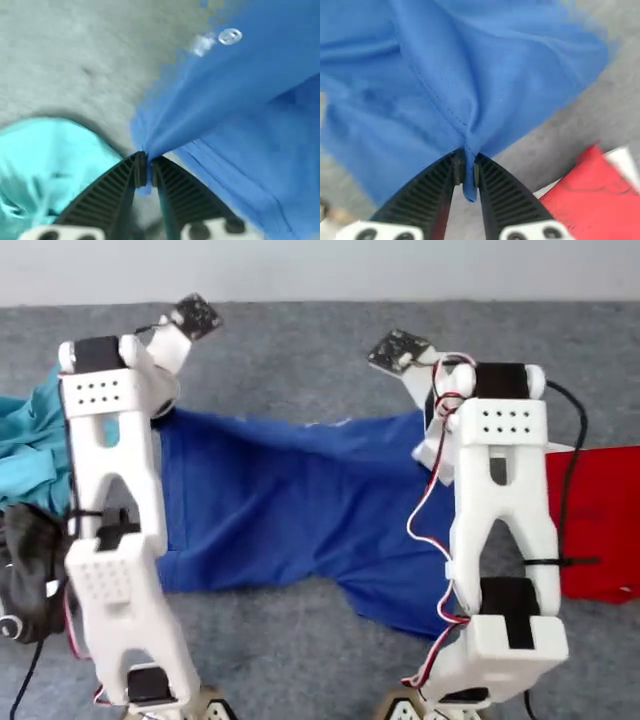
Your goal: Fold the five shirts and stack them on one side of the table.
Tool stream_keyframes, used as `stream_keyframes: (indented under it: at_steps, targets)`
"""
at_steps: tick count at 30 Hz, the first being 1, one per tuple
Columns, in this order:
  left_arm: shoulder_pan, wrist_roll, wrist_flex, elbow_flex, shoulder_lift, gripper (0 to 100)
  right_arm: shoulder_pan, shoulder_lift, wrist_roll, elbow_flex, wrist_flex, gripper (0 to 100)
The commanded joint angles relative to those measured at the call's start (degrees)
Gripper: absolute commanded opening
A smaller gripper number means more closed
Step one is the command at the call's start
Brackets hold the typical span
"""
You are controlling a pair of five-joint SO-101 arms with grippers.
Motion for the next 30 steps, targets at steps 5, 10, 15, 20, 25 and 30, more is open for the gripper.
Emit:
stream_keyframes:
  at_steps: [5,10,15,20,25,30]
  targets:
    - [-0.70,-2.46,1.14,27.91,-18.99,1,5.41,-7.69,-4.92,1.05,3.91,0.9]
    - [-2.46,-2.46,1.05,34.95,-20.31,1,5.05,-17.80,-4.92,17.05,3.91,0.9]
    - [-3.60,-2.46,1.14,39.16,-20.40,1,5.05,-29.41,-4.92,33.58,3.91,0.9]
    - [-3.69,-2.46,1.05,43.21,-20.40,1,3.03,-35.21,-4.84,47.56,3.65,0.9]
    - [-4.31,-2.37,0.97,43.21,-20.31,1,1.27,-35.47,-4.84,53.19,0.75,0.9]
    - [-4.57,-2.55,1.14,43.30,-20.48,2,2.07,-35.47,-4.84,53.27,-0.04,0.9]
